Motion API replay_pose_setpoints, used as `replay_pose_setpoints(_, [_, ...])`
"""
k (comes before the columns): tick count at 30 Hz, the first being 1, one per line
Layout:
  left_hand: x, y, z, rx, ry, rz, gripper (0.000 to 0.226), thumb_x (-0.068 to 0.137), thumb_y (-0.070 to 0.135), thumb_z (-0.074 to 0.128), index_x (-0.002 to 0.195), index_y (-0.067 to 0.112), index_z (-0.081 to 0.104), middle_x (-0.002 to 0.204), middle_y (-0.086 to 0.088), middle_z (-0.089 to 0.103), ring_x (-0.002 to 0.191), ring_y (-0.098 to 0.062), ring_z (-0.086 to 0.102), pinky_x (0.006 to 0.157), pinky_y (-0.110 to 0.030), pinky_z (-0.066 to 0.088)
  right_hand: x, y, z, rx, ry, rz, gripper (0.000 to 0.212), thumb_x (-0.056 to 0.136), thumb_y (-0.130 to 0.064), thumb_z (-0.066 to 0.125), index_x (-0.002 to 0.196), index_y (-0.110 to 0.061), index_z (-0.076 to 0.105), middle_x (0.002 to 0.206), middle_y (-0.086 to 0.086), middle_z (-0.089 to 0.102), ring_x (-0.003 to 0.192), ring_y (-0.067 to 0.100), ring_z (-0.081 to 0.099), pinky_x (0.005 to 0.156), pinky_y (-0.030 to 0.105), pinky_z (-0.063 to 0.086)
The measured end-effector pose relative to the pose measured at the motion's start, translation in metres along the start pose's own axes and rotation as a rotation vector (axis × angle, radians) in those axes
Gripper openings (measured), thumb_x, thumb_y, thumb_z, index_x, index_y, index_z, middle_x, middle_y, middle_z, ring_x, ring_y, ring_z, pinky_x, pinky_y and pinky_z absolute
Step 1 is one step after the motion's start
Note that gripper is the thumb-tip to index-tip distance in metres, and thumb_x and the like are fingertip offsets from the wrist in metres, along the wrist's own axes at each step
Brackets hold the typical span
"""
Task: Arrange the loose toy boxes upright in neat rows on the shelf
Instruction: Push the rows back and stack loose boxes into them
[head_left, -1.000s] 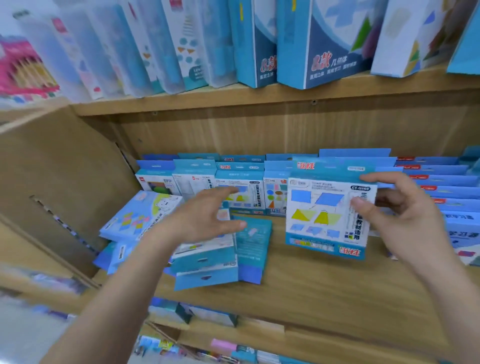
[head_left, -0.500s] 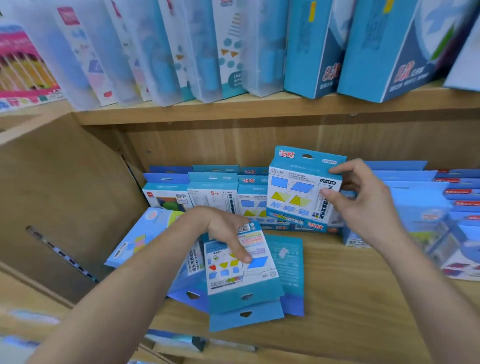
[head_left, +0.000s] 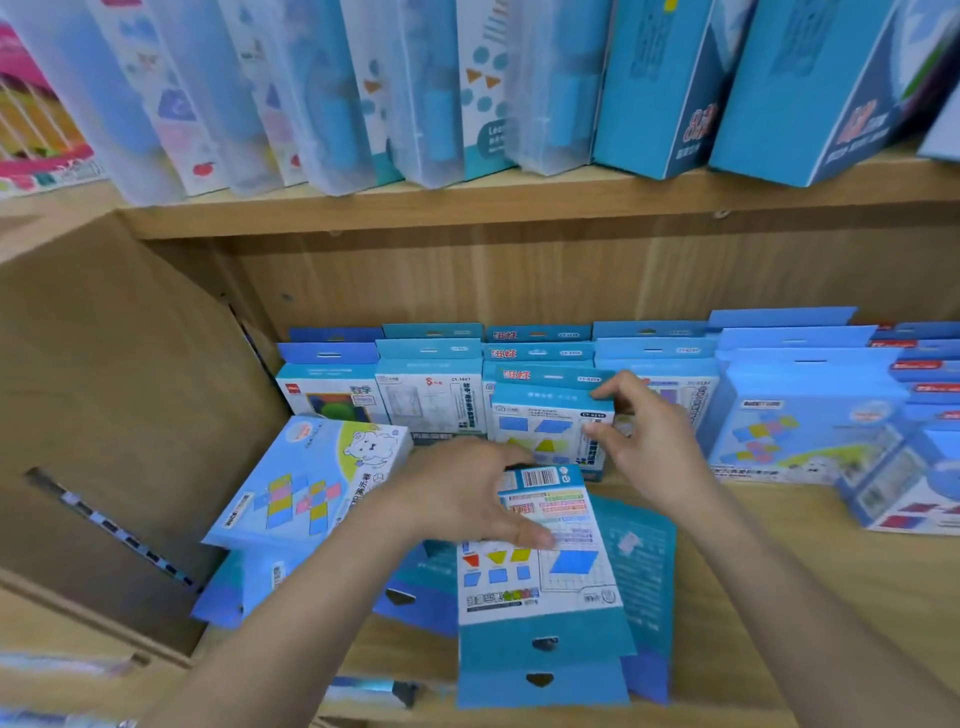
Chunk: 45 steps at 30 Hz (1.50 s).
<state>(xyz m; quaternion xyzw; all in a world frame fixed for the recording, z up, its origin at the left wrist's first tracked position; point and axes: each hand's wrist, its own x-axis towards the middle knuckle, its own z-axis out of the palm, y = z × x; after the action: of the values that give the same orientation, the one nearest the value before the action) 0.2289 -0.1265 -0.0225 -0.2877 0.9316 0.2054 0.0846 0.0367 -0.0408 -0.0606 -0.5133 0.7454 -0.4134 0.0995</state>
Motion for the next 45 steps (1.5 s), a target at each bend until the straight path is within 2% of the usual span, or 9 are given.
replay_pose_setpoints(5, [-0.003, -0.023, 0.004, -0.148, 0.482, -0.133, 0.028, 0.082, 0.049, 0.063, 0.099, 0.029, 0.054, 0.101, 0.011, 0.063, 0.093, -0.011, 0.057, 0.075, -0.034, 0.05, 0.001, -0.006, 0.003, -0.188, 0.061, -0.081, 0.027, 0.082, -0.016, 0.071, 0.106, -0.017, 0.058, 0.1, -0.005, 0.041, 0.073, 0.013, 0.05, 0.07, 0.025, 0.038])
replay_pose_setpoints(12, [0.026, -0.024, 0.009, -0.252, 0.617, -0.197, 0.032, 0.084, 0.031, 0.068, 0.093, 0.024, 0.039, 0.092, 0.001, 0.068, 0.081, -0.018, 0.065, 0.071, -0.04, 0.054, 0.002, -0.008, 0.008, -0.046, 0.061, -0.013, 0.033, 0.085, -0.004, 0.065, 0.113, -0.021, 0.062, 0.097, -0.004, 0.056, 0.083, 0.012, 0.061, 0.083, 0.026, 0.051])
replay_pose_setpoints(14, [0.031, -0.025, 0.011, -0.283, 0.641, -0.202, 0.034, 0.084, 0.03, 0.069, 0.092, 0.026, 0.036, 0.094, 0.001, 0.07, 0.081, -0.018, 0.066, 0.071, -0.04, 0.055, 0.0, -0.004, 0.005, 0.159, 0.056, 0.086, 0.033, 0.086, 0.002, 0.061, 0.109, -0.022, 0.064, 0.095, -0.006, 0.064, 0.086, 0.002, 0.061, 0.083, 0.018, 0.05])
replay_pose_setpoints(19, [0.036, -0.027, 0.017, -0.311, 0.707, -0.214, 0.04, 0.083, 0.027, 0.071, 0.092, 0.028, 0.032, 0.1, 0.001, 0.071, 0.082, -0.018, 0.068, 0.068, -0.04, 0.057, -0.004, -0.004, 0.001, 0.635, 0.008, 0.311, 0.023, 0.091, -0.002, 0.056, 0.095, -0.023, 0.063, 0.098, 0.003, 0.071, 0.096, 0.019, 0.066, 0.083, 0.03, 0.056])
replay_pose_setpoints(26, [0.038, -0.02, 0.017, -0.27, 0.709, -0.225, 0.035, 0.085, 0.029, 0.069, 0.092, 0.03, 0.034, 0.101, 0.003, 0.07, 0.079, -0.013, 0.065, 0.062, -0.028, 0.055, -0.01, -0.001, -0.001, 0.617, -0.031, 0.316, 0.024, 0.091, -0.008, 0.058, 0.104, -0.026, 0.064, 0.109, -0.003, 0.068, 0.108, 0.012, 0.061, 0.099, 0.038, 0.047])
replay_pose_setpoints(29, [0.039, -0.019, 0.016, -0.229, 0.69, -0.221, 0.033, 0.086, 0.031, 0.066, 0.094, 0.031, 0.034, 0.096, 0.006, 0.069, 0.072, -0.009, 0.058, 0.059, -0.021, 0.044, -0.012, -0.004, -0.003, 0.643, -0.015, 0.28, 0.029, 0.091, -0.004, 0.056, 0.096, -0.032, 0.061, 0.105, -0.007, 0.068, 0.102, 0.005, 0.062, 0.09, 0.028, 0.051])
replay_pose_setpoints(36, [0.038, -0.016, 0.012, -0.074, 0.64, -0.199, 0.03, 0.09, 0.033, 0.06, 0.111, 0.029, 0.038, 0.087, 0.0, 0.067, 0.074, -0.022, 0.062, 0.06, -0.028, 0.045, -0.013, -0.006, -0.006, 0.538, -0.074, 0.196, 0.034, 0.092, -0.002, 0.054, 0.118, -0.024, 0.053, 0.107, -0.009, 0.066, 0.087, -0.017, 0.06, 0.071, 0.003, 0.046])
replay_pose_setpoints(41, [0.027, -0.014, 0.003, -0.138, 0.585, -0.193, 0.037, 0.09, 0.033, 0.061, 0.119, 0.029, 0.04, 0.094, -0.001, 0.069, 0.08, -0.019, 0.064, 0.063, -0.029, 0.047, -0.018, -0.012, -0.02, 0.434, -0.121, 0.194, 0.038, 0.091, -0.007, 0.058, 0.125, -0.022, 0.051, 0.118, -0.003, 0.06, 0.109, 0.009, 0.059, 0.091, 0.02, 0.047])
replay_pose_setpoints(45, [-0.02, -0.006, -0.005, -0.299, 0.681, -0.155, 0.024, 0.086, 0.03, 0.066, 0.108, 0.026, 0.055, 0.105, 0.009, 0.067, 0.092, -0.009, 0.064, 0.08, -0.031, 0.052, -0.046, -0.015, -0.041, 0.462, -0.171, 0.16, 0.032, 0.089, -0.012, 0.061, 0.119, -0.024, 0.058, 0.114, -0.006, 0.065, 0.103, 0.002, 0.061, 0.085, 0.017, 0.047])
